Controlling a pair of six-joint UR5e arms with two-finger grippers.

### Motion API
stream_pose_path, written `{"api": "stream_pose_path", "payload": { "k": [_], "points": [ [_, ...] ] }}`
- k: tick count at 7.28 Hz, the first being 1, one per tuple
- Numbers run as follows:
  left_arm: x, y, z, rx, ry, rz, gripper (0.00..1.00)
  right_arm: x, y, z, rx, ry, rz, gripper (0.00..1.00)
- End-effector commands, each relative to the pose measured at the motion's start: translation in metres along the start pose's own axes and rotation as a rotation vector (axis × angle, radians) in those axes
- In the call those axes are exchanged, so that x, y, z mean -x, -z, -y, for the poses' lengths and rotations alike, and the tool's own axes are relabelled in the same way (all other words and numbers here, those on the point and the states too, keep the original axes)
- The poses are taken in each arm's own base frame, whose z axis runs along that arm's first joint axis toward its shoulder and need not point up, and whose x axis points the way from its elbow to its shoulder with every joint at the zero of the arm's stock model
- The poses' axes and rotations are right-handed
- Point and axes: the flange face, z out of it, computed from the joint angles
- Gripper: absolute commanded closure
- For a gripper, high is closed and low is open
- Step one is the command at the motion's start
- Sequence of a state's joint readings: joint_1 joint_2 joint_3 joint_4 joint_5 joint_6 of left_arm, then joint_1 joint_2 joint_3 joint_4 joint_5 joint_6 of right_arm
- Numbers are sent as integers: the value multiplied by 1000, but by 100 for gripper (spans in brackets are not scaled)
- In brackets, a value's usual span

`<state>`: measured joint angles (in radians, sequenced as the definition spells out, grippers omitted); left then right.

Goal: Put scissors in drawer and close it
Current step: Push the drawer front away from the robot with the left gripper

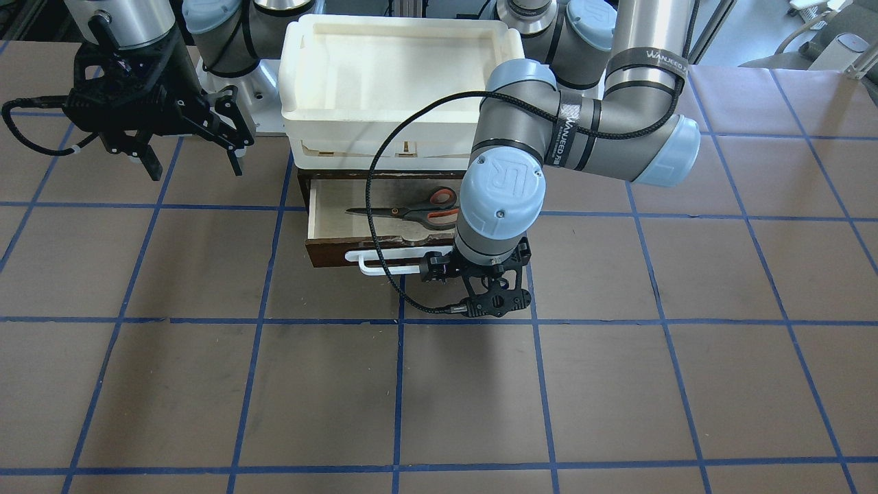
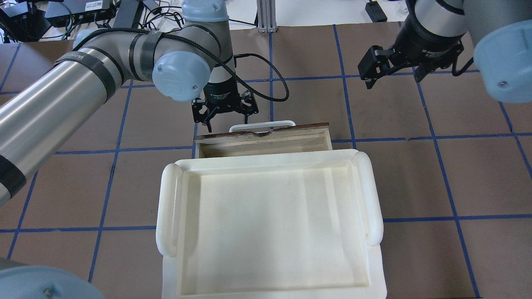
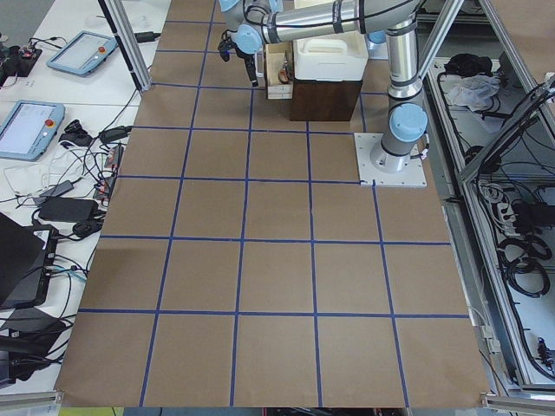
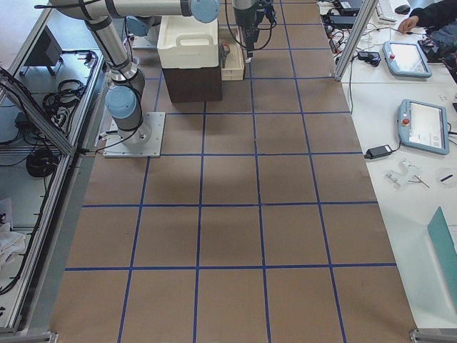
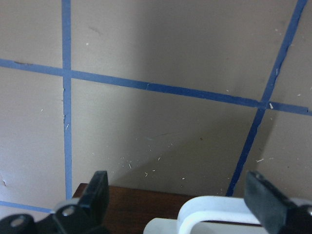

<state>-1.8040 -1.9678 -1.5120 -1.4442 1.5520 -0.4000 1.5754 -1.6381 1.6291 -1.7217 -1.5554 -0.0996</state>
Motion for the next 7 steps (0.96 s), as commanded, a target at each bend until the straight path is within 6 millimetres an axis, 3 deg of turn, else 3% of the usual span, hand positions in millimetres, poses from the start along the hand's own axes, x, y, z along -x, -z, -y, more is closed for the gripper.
{"api": "stream_pose_path", "payload": {
  "k": [1,4,7],
  "points": [
    [-3,1,-10,30,36,-44,0,0,-2,1,3,-3,0,0],
    [3,-14,-27,78,65,-29,0,0,-2,1,4,-3,-1,0],
    [8,-11,-38,110,66,-12,0,-4,-3,1,8,0,-35,0]
  ]
}}
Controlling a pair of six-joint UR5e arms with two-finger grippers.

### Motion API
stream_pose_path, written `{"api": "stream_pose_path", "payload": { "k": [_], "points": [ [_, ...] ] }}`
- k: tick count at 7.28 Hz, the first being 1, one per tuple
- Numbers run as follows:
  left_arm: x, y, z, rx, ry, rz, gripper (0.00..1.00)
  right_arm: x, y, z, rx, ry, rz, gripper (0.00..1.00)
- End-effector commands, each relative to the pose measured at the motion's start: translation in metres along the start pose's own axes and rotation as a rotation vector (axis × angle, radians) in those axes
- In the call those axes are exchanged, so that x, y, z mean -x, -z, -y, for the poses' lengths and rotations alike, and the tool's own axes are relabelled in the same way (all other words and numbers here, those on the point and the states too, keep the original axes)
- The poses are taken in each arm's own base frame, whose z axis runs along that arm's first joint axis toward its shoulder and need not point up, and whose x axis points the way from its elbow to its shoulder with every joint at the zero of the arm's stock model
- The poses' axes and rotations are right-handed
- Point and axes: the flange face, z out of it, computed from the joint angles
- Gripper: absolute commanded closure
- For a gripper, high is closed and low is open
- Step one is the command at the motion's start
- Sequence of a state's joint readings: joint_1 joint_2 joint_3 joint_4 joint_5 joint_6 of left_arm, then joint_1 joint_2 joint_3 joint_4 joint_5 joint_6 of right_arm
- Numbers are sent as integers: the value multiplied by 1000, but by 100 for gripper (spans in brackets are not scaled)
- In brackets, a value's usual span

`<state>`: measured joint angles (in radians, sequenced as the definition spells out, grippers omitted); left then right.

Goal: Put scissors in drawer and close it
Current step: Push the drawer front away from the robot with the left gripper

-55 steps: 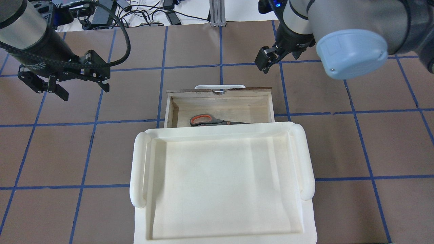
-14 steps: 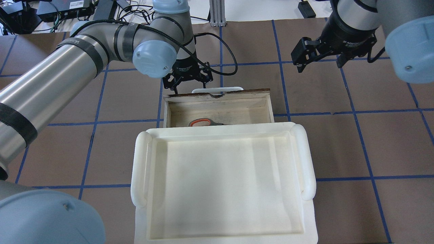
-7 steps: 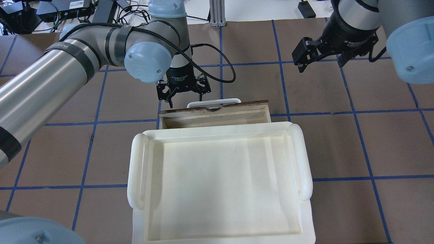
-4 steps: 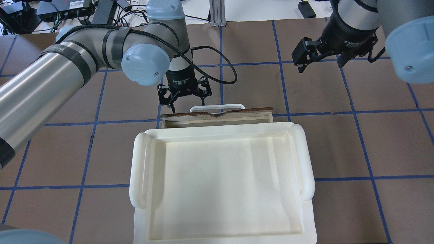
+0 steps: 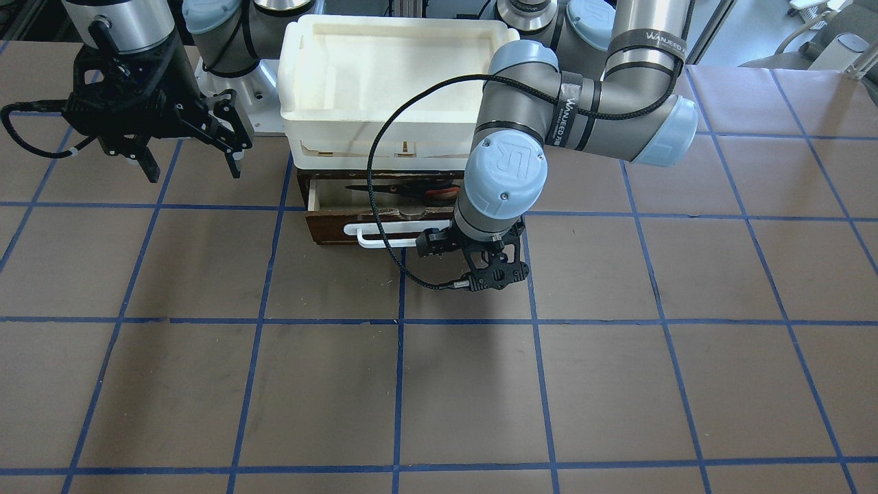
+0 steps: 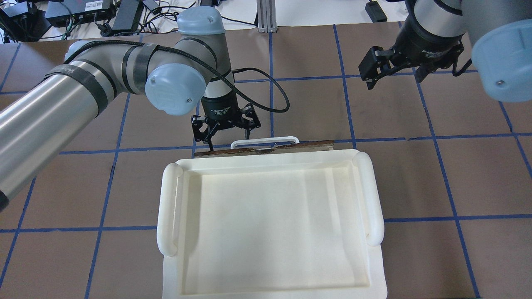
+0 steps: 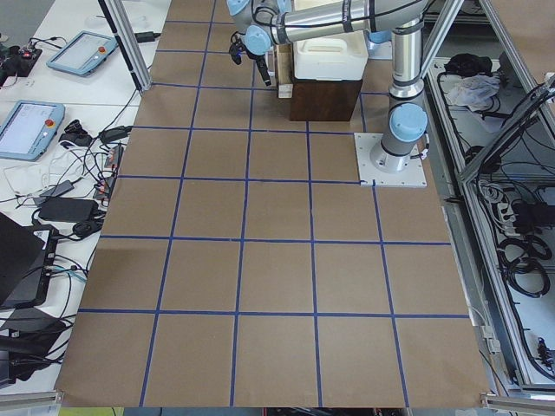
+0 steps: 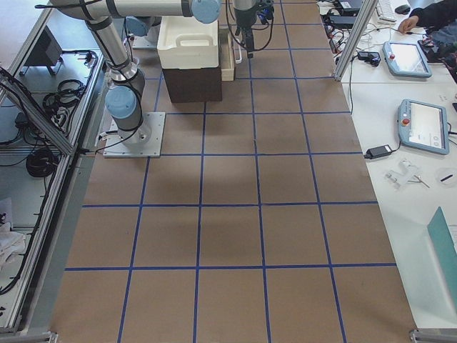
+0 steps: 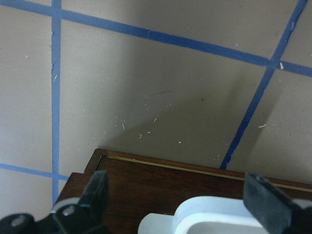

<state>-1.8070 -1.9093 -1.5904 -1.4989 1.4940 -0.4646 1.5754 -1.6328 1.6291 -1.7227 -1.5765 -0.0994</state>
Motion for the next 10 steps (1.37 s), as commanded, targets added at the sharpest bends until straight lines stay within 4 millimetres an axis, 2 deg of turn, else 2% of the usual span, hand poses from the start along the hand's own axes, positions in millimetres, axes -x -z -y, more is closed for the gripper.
{"api": "stream_pose_path", "payload": {
  "k": [1,3,10],
  "points": [
    [3,-2,-6,24,4,11,0,-1,0,0,1,0,-14,0],
    [7,-12,-18,55,53,-2,0,-2,-1,1,2,-3,-16,0],
    [2,-28,-45,122,113,22,0,-2,-2,1,4,-4,-14,0]
  ]
}}
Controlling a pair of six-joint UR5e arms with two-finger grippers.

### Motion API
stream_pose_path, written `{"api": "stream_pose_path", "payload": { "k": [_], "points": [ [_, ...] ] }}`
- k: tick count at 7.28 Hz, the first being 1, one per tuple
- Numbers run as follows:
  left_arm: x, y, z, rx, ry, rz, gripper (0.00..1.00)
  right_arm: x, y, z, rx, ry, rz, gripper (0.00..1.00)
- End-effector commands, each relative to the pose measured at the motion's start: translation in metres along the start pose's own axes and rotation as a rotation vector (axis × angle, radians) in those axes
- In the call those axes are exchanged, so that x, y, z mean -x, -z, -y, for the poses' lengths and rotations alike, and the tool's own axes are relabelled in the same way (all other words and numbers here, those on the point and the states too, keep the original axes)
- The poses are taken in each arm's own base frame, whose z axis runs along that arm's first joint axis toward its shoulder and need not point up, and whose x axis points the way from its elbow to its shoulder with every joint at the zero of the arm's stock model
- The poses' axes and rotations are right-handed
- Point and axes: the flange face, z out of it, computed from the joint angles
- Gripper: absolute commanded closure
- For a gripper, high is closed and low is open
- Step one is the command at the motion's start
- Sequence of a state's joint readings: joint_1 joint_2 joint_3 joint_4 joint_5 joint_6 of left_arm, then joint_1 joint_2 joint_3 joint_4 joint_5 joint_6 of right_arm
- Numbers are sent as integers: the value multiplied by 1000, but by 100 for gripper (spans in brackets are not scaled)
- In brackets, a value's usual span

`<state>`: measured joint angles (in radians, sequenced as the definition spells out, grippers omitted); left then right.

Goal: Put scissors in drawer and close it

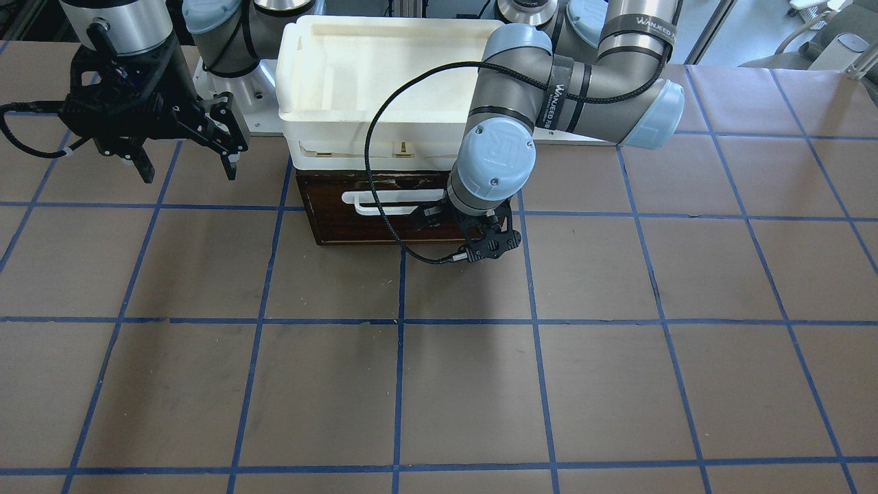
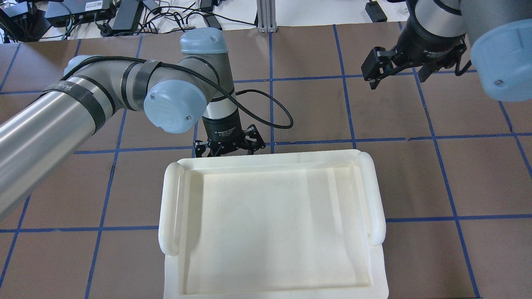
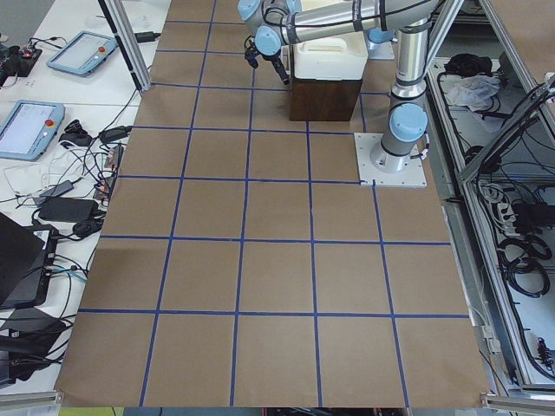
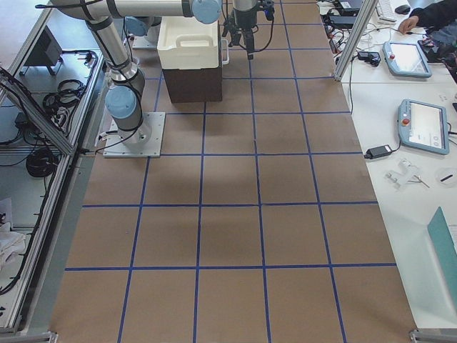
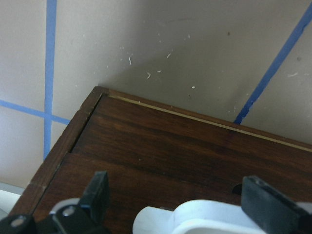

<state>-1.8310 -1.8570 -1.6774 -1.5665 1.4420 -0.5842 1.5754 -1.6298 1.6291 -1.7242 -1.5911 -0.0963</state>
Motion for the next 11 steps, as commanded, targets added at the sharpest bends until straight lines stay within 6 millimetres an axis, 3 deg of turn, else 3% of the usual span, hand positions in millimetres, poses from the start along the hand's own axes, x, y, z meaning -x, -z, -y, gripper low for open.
{"api": "stream_pose_path", "payload": {
  "k": [1,3,5,7,8,9,11],
  "points": [
    [-2,-9,-6,15,5,15,0,0,0,0,1,0,-1,0],
    [-3,-12,-3,17,2,20,0,0,0,0,-1,-1,0,0],
    [-1,4,6,-27,-9,-1,0,0,0,0,1,-1,-1,0],
    [-10,34,16,-96,-76,-43,0,0,0,0,1,0,-1,0],
    [-2,56,27,-130,-116,-69,0,0,0,0,-1,0,-3,0],
    [22,85,42,-172,-157,-101,0,0,0,0,-1,0,-1,0],
    [51,132,36,-279,-238,-90,0,0,0,0,-1,0,-1,0]
  ]
}}
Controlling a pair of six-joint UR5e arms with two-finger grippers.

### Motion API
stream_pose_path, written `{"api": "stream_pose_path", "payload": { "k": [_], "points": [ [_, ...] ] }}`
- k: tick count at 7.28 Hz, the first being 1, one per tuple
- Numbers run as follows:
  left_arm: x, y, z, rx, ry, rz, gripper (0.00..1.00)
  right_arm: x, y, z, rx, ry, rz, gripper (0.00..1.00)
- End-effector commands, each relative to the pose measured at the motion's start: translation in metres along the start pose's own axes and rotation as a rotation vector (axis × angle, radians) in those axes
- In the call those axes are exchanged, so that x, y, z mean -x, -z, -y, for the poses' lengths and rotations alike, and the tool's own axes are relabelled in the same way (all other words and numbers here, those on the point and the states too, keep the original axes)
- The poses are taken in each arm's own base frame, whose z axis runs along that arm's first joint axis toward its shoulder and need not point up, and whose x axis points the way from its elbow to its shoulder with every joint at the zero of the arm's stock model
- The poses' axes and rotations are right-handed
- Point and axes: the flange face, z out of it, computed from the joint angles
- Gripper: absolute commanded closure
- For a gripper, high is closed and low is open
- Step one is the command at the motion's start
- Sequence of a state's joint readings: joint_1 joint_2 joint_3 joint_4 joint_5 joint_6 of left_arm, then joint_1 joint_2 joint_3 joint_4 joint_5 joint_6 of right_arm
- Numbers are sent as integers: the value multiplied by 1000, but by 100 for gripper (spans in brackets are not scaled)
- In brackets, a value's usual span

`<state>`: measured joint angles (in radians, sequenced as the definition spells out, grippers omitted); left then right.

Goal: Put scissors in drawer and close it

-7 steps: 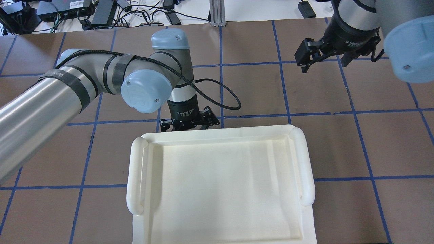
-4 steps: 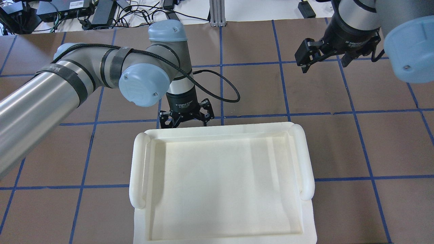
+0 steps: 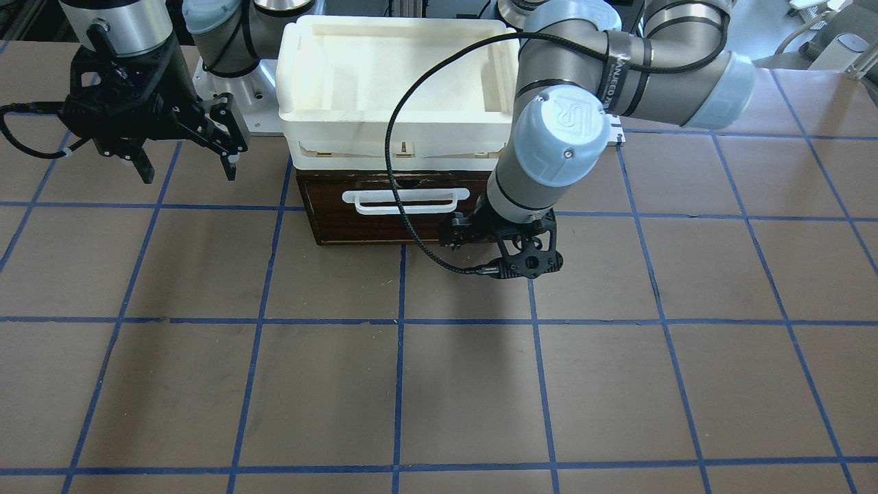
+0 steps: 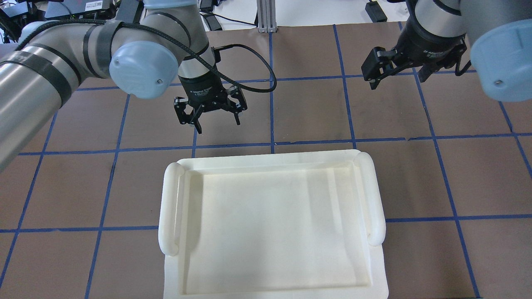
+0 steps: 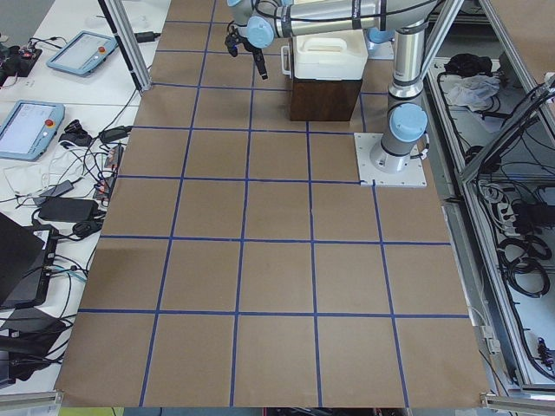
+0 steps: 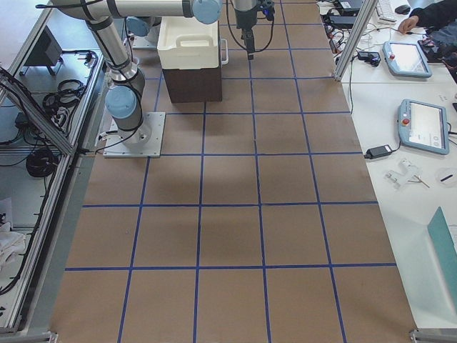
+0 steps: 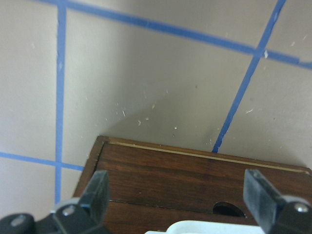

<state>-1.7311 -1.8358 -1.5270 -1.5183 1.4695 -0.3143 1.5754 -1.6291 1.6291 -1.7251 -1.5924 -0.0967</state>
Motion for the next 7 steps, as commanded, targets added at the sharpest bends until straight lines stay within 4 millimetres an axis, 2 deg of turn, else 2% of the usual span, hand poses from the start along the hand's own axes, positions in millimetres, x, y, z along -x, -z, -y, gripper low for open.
{"api": "stream_pose_path", "payload": {
  "k": [1,4,5,6,7],
  "points": [
    [25,64,-14,-142,-45,81,0,0,0,0,-1,0,-1,0],
    [39,125,-74,-254,-48,64,0,0,1,1,-10,0,-1,0],
    [43,138,-89,-282,-91,60,0,0,1,1,-10,3,-2,0],
    [52,142,-95,-277,-170,68,0,0,1,1,-10,-2,1,0],
    [68,141,-88,-265,-168,49,0,0,1,1,-8,-2,-2,0]
  ]
}}
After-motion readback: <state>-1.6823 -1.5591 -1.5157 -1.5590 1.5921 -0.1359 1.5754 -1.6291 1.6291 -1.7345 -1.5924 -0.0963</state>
